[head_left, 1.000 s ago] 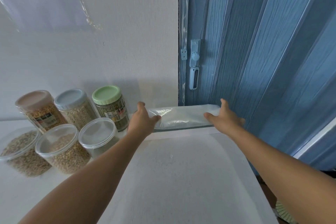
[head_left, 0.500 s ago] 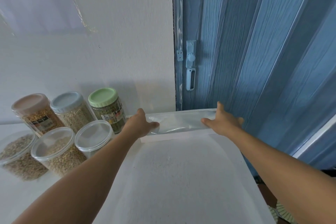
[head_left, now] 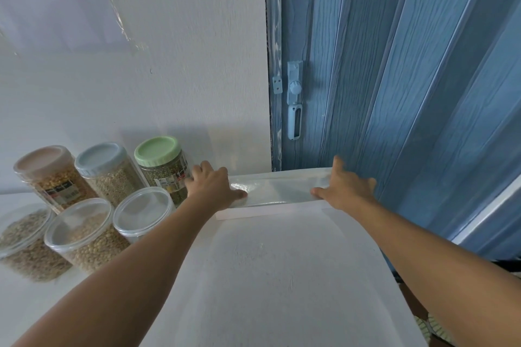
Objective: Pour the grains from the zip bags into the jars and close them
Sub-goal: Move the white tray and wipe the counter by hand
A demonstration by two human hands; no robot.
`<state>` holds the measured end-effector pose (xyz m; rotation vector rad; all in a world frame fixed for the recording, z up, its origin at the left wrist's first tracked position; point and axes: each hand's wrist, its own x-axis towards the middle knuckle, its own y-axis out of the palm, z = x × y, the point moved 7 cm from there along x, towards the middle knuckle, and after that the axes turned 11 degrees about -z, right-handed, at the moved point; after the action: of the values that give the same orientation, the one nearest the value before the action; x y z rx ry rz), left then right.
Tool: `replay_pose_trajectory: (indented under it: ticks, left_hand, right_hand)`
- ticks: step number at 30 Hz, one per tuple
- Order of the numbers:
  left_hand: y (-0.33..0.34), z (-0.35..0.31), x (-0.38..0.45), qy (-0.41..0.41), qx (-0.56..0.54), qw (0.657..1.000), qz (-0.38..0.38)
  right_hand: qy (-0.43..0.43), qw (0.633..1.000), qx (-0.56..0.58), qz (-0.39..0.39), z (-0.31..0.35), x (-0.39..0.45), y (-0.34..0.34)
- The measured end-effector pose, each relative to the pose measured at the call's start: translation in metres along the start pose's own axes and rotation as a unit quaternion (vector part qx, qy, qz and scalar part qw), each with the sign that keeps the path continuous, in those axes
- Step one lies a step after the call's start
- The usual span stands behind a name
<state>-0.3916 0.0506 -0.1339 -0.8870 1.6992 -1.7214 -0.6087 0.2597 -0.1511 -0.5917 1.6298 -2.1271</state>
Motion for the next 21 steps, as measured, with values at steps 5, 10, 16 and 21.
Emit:
replay_pose_trajectory:
  ticks: [5,10,16,21]
  left_hand:
    - [-0.004,-0.031,-0.016,0.186,-0.085,0.974,-0.094]
    - [0.014,-0.034,-0.019,0.204,-0.095,0.973,-0.057]
    - [0.026,-0.028,-0.013,0.195,-0.107,0.975,-0.013]
    - [0.038,-0.029,-0.005,0.202,-0.084,0.975,0.035]
  right_hand:
    - [-0.110,0.988,-0.024,-0.103,0.013,0.001,-0.008]
    - [-0.238,0.966,0.103,0.003,0.040,-0.016,0.010]
    - [-0.210,0.971,0.051,0.107,0.033,-0.017,0.034]
    - [-0.220,0.958,-0.031,0.183,0.032,-0.026,0.041]
